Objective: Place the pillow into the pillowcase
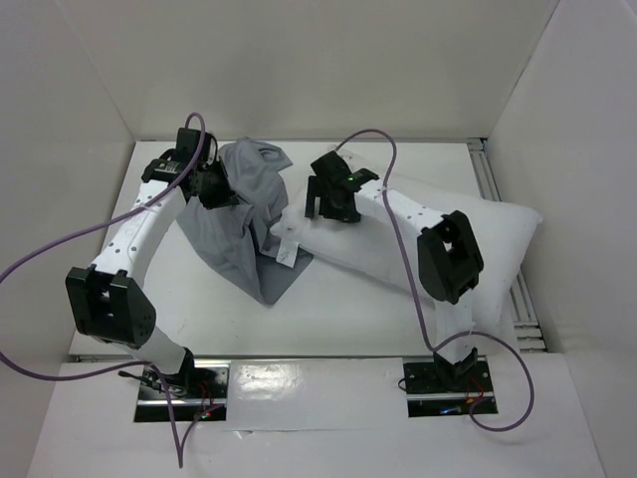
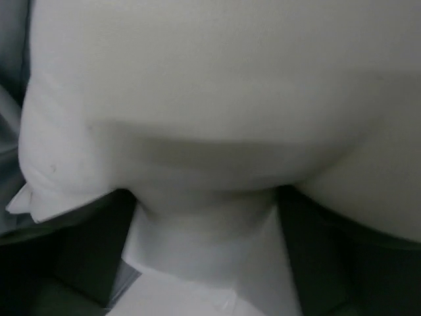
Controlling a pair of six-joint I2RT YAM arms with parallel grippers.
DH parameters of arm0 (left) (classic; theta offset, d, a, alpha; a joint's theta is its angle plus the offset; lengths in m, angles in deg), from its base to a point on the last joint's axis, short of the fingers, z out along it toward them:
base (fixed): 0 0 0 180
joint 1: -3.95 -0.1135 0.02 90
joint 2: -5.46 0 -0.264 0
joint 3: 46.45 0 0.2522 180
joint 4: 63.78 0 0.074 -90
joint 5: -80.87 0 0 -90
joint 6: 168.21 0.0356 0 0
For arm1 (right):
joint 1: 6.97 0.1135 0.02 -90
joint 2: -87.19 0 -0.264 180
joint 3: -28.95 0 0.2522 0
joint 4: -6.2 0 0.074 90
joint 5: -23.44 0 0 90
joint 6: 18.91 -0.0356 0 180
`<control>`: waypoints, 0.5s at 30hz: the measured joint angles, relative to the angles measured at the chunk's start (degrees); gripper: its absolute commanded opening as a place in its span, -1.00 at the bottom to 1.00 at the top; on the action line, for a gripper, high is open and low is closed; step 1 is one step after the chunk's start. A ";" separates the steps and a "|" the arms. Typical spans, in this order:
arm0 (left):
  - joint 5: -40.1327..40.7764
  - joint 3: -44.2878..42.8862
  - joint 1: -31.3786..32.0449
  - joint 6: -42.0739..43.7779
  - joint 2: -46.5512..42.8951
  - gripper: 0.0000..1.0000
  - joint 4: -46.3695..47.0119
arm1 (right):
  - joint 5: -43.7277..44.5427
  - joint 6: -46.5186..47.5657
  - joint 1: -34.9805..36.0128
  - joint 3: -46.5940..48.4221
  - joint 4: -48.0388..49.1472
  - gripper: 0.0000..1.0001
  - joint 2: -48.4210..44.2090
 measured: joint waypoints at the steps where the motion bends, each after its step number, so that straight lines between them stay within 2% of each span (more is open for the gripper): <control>1: -0.02 0.24 -0.02 0.02 -0.07 -1.00 0.02 | -0.26 -0.70 -0.15 0.35 0.22 -0.15 1.33; 2: -0.04 0.55 -0.04 0.07 -0.17 -1.00 0.02 | -0.44 -1.57 -0.44 0.81 0.42 -0.79 2.10; 3: -0.13 0.79 -0.20 0.20 -0.28 -1.00 -0.13 | -0.70 -2.43 -0.74 1.07 0.59 -1.00 2.23; 6: -0.66 0.94 -0.81 1.05 -0.48 -1.00 -0.33 | -1.44 -4.46 -2.16 1.18 3.02 -1.00 1.53; 9: -1.84 0.90 -1.97 1.73 -0.55 -1.00 -0.35 | -2.16 -3.76 -3.06 -3.56 7.93 -1.00 -2.54; 15: -5.92 -1.07 -4.02 4.26 -0.35 -1.00 -1.05 | -6.88 2.43 -2.93 -20.22 12.92 -1.00 -24.65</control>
